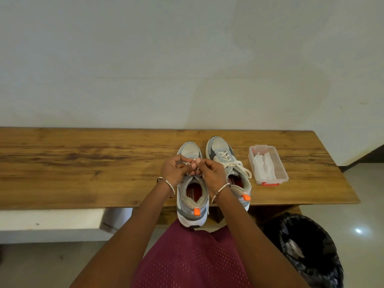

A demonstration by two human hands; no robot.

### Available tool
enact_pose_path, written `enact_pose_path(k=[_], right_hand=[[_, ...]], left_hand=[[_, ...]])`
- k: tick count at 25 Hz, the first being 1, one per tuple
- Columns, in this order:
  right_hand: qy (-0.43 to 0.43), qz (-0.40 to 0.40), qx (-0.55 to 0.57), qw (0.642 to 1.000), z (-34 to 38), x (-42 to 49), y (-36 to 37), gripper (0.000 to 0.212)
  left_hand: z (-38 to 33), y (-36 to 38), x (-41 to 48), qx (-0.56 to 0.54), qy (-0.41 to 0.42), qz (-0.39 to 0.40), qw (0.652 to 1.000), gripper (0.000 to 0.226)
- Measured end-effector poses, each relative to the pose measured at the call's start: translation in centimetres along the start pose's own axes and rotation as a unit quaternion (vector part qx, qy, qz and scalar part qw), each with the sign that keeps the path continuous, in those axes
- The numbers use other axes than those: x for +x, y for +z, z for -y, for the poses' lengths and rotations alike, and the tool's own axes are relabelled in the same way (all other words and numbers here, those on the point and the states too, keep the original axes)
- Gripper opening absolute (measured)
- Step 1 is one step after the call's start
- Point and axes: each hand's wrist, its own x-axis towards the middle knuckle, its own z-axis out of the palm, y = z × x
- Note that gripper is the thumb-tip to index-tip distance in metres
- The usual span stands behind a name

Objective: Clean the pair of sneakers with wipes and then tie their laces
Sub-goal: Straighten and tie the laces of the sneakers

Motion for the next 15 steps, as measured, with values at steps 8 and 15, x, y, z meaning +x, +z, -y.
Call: enact_pose_path(k=[8,15], right_hand=[[-0.003,-0.113,-0.145,0.983,-0.8,1.3,0.9,0.013],[0.024,-0.102,-0.063,0.992,0.2,1.3,0.5,0.011]], left_hand=[[1.2,0.1,-1.1,0.311,0.296,-0.070,0.900,0.008],[0.3,0.2,-1.2,0.621,0.360,-0.058,0.694,0.007]])
